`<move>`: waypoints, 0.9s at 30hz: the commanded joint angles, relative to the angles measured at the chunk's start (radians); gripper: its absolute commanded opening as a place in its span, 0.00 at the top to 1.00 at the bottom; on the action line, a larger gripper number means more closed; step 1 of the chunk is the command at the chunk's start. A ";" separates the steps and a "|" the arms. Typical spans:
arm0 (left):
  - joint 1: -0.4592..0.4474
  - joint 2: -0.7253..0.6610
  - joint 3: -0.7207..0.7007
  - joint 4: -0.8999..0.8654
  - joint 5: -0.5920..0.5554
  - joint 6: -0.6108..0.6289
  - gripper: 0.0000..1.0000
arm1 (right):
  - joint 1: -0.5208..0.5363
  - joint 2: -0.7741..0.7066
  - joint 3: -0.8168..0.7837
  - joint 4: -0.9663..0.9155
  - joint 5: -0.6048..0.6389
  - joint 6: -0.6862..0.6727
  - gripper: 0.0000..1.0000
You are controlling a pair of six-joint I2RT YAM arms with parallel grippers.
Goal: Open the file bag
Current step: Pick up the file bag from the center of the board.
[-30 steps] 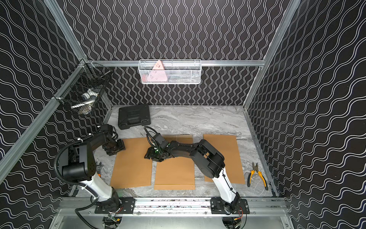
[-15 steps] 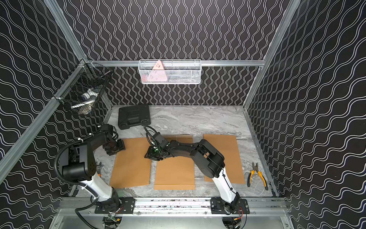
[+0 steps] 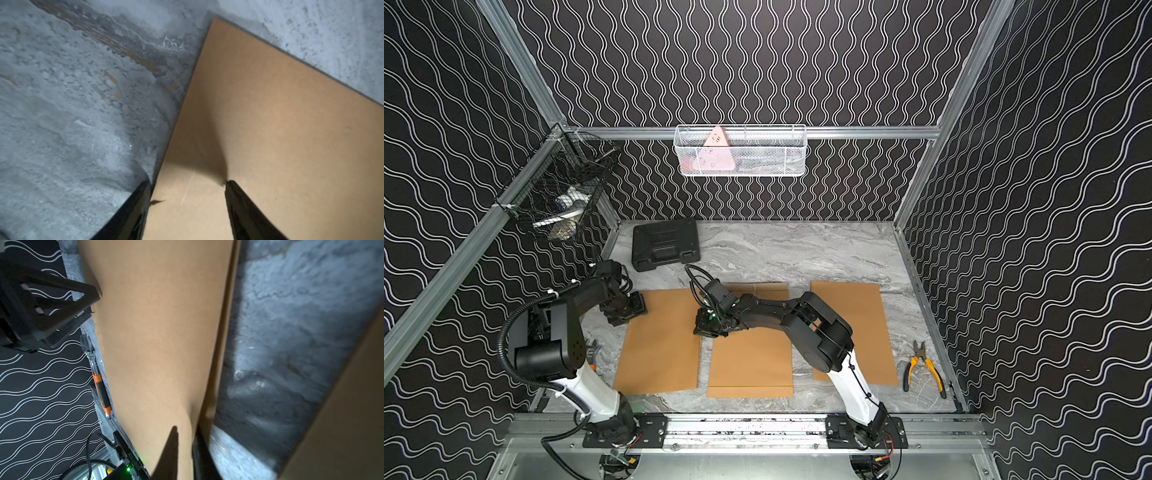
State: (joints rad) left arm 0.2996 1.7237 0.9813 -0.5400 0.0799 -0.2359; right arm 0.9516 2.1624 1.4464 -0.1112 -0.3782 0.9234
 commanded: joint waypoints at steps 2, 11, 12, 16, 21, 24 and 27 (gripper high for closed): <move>-0.001 0.000 -0.013 -0.044 0.058 -0.002 0.37 | 0.001 -0.017 0.002 0.007 0.021 -0.025 0.97; -0.001 -0.085 0.037 -0.061 0.076 -0.025 0.37 | 0.001 -0.076 0.020 -0.082 0.078 -0.122 1.00; 0.000 -0.101 0.052 -0.069 0.078 -0.030 0.37 | 0.001 -0.085 0.024 -0.088 0.082 -0.139 1.00; -0.001 -0.174 0.121 -0.107 0.067 -0.044 0.35 | 0.001 -0.112 0.044 -0.112 0.079 -0.197 1.00; -0.001 -0.261 0.222 -0.140 0.082 -0.056 0.29 | 0.001 -0.134 0.067 -0.144 0.090 -0.253 1.00; -0.001 -0.300 0.257 -0.149 0.119 -0.071 0.28 | 0.004 -0.174 0.080 -0.160 0.089 -0.282 1.00; -0.001 -0.337 0.267 -0.146 0.156 -0.087 0.28 | 0.011 -0.189 0.098 -0.192 0.104 -0.318 1.00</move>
State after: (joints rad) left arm 0.2981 1.4128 1.2354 -0.6632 0.1883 -0.2943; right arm 0.9562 1.9923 1.5280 -0.2703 -0.2958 0.6643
